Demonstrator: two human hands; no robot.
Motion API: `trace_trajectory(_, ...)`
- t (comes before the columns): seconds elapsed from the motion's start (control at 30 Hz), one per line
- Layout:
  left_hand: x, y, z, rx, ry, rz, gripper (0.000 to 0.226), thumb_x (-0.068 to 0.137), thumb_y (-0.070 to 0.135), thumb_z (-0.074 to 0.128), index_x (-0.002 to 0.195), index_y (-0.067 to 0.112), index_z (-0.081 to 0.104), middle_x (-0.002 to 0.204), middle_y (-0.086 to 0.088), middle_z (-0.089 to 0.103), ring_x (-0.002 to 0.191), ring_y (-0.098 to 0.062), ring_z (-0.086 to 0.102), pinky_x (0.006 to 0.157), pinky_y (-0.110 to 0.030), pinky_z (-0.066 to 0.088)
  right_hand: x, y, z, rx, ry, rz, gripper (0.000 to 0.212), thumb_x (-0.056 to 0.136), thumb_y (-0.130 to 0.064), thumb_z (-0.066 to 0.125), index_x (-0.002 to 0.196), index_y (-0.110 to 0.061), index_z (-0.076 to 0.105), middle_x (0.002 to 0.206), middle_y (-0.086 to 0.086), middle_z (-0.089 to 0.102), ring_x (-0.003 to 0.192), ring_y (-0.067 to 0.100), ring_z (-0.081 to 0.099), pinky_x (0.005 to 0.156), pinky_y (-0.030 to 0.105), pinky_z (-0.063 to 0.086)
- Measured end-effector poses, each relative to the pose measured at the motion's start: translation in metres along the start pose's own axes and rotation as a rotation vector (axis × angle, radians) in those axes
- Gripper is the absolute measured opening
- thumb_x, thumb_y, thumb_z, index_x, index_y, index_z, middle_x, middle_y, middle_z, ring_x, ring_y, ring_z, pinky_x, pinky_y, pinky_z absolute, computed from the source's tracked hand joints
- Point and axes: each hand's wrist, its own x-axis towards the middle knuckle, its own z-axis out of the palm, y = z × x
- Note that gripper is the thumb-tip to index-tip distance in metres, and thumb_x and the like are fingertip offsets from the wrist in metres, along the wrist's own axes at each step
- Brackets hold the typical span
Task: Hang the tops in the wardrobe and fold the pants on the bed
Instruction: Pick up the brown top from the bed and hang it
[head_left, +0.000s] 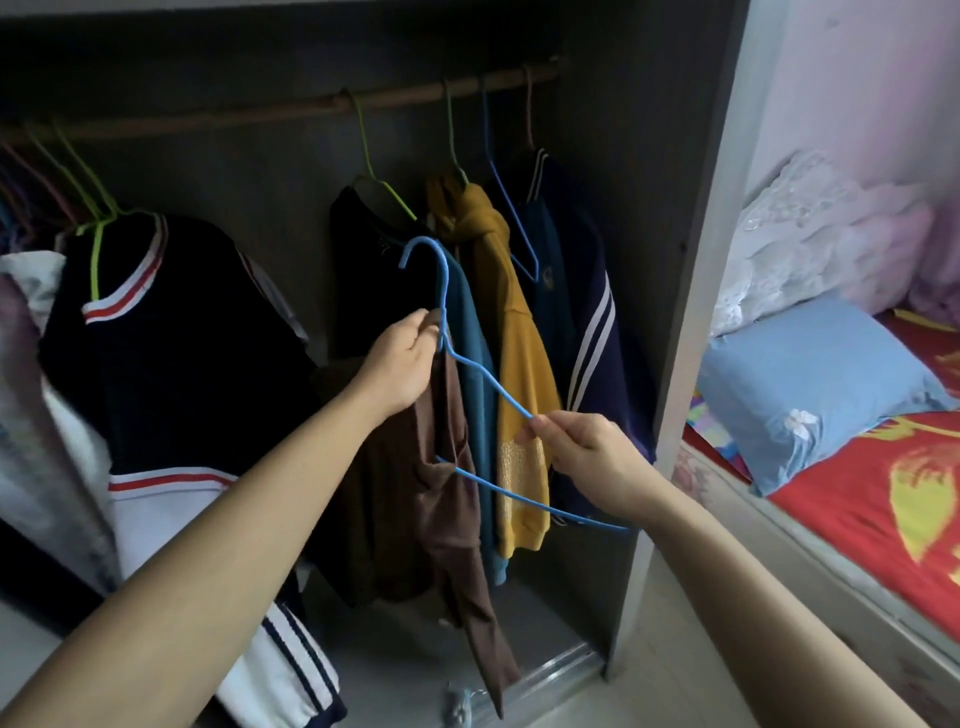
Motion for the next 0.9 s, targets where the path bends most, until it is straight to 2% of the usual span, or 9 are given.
trace_trajectory(0.07,-0.004,0.01,0.003,-0.111,0.039,-0.01,0.026,0.104,0.021,0.039,0.084,0.023,0.056,0.078,0.01,0.053,0.072,0.0,0.048,0.075,-0.019,0.038,0.003,-0.004,0.003,0.005,0.029,-0.002,0.035,0.104,-0.043,0.04,0.1,-0.031,0.072,0.061,0.003,0.046,0.056,0.016,0.043,0.059,0.043,0.043)
trace_trajectory(0.17,-0.007,0.014,-0.002,-0.212,0.039,0.009,0.025,0.097,0.028,0.041,0.082,0.018,0.058,0.08,0.004,0.054,0.079,-0.007,0.049,0.081,-0.025,0.038,0.003,-0.004,-0.001,-0.007,0.053,-0.017,0.034,0.104,-0.043,0.04,0.102,-0.03,0.072,0.07,0.018,0.055,0.062,0.028,0.051,0.065,0.049,0.049)
trace_trajectory(0.3,-0.007,0.024,-0.007,-0.166,0.03,-0.034,0.033,0.085,0.041,0.037,0.077,0.017,0.057,0.08,0.003,0.057,0.091,-0.028,0.054,0.102,-0.044,0.038,0.003,-0.008,-0.003,-0.07,0.154,-0.087,0.033,0.105,-0.038,0.042,0.105,-0.024,0.071,0.058,-0.003,0.052,0.051,0.015,0.05,0.058,0.043,0.049)
trace_trajectory(0.37,-0.009,0.029,-0.005,0.007,0.097,-0.036,0.039,0.091,0.056,0.043,0.073,0.022,0.051,0.072,0.009,0.056,0.088,-0.027,0.058,0.099,-0.05,0.039,0.005,-0.013,0.003,-0.163,0.246,-0.157,0.032,0.105,-0.038,0.043,0.107,-0.022,0.071,0.061,-0.005,0.057,0.053,0.013,0.054,0.057,0.042,0.051)
trace_trajectory(0.47,-0.009,0.033,-0.001,0.195,0.269,0.009,0.032,0.093,0.044,0.052,0.072,0.022,0.045,0.067,0.009,0.055,0.08,-0.024,0.059,0.097,-0.05,0.042,0.005,-0.018,0.021,-0.398,0.483,-0.285,0.027,0.103,-0.034,0.05,0.116,-0.019,0.068,0.094,-0.003,0.063,0.084,0.012,0.06,0.075,0.039,0.053)
trace_trajectory(0.57,-0.005,0.035,-0.004,0.164,0.354,0.006,0.021,0.096,0.031,0.048,0.081,0.017,0.049,0.07,0.008,0.055,0.081,-0.023,0.056,0.098,-0.052,0.041,-0.004,-0.012,0.037,-0.632,0.693,-0.463,0.036,0.097,-0.031,0.06,0.129,-0.016,0.063,0.123,0.007,0.056,0.112,0.022,0.053,0.091,0.04,0.042)
trace_trajectory(0.67,-0.004,0.043,-0.009,0.108,0.376,0.024,0.018,0.097,0.03,0.047,0.084,0.018,0.05,0.07,0.01,0.053,0.079,-0.02,0.054,0.097,-0.055,0.042,-0.01,-0.005,0.056,-0.626,0.507,-0.615,0.043,0.094,-0.034,0.062,0.132,-0.013,0.061,0.122,0.007,0.057,0.102,0.022,0.059,0.073,0.039,0.05)
trace_trajectory(0.8,-0.002,0.054,-0.009,0.09,0.37,0.068,0.016,0.096,0.028,0.048,0.086,0.017,0.052,0.071,0.011,0.055,0.082,-0.021,0.056,0.096,-0.055,0.043,0.004,-0.009,0.079,-0.612,0.197,-0.442,0.056,0.095,-0.048,0.05,0.14,-0.015,0.049,0.124,0.0,0.053,0.093,0.017,0.06,0.059,0.032,0.052)
trace_trajectory(0.9,-0.002,0.056,-0.006,0.075,0.363,0.087,0.015,0.095,0.027,0.049,0.086,0.015,0.053,0.072,0.011,0.055,0.081,-0.02,0.056,0.096,-0.054,0.043,0.016,-0.014,0.083,-0.553,0.101,-0.547,0.027,0.092,-0.039,0.055,0.106,-0.017,0.058,0.104,-0.003,0.05,0.069,0.016,0.053,0.053,0.03,0.044)
